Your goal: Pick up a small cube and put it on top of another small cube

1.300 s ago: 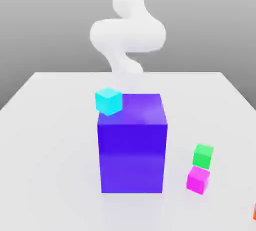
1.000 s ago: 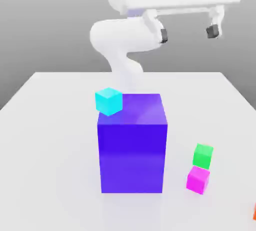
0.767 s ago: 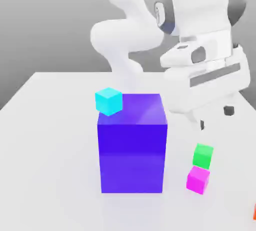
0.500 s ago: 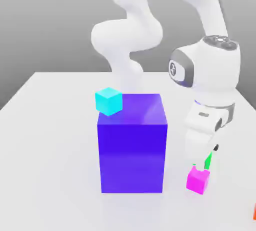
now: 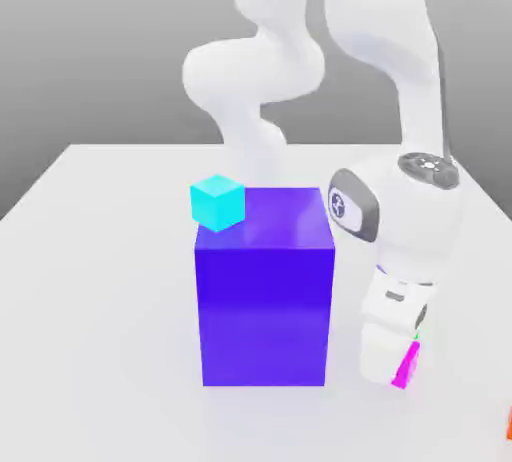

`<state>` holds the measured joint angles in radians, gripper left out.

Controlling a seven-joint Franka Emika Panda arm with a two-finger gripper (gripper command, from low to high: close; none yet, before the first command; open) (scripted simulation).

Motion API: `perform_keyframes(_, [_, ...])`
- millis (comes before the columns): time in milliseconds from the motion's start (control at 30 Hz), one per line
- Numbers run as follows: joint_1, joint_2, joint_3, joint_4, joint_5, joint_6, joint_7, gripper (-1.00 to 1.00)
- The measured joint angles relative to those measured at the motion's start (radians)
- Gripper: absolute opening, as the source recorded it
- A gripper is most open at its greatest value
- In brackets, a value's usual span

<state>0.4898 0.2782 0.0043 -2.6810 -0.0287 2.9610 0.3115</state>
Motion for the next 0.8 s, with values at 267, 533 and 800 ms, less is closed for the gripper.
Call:
perform_keyframes(267, [0.024, -0.242, 0.063, -0.078, 0.078, -0.173, -0.220, -1.00])
perform_keyframes(533, [0.157, -0.464, 0.081, -0.202, 0.086, -0.267, -0.669, -1.00])
perform_keyframes(800, [0.165, -0.251, 0.080, -0.209, 0.018, -0.046, -0.688, -1.00])
